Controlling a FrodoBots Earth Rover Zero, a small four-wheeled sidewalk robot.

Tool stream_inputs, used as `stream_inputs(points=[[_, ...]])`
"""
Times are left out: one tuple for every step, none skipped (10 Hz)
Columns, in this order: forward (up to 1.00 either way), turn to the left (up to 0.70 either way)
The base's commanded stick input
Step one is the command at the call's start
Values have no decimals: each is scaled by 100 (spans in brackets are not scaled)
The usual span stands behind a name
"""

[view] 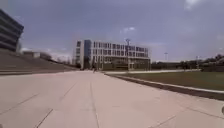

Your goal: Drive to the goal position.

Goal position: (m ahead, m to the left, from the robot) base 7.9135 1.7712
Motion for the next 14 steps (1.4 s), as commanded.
stream_inputs(points=[[70, 0], [70, 0], [70, 0], [70, 0], [70, -3], [70, -21], [70, -35], [70, -30], [70, -8], [70, 0], [70, 0], [70, 0], [70, 0], [70, 0]])
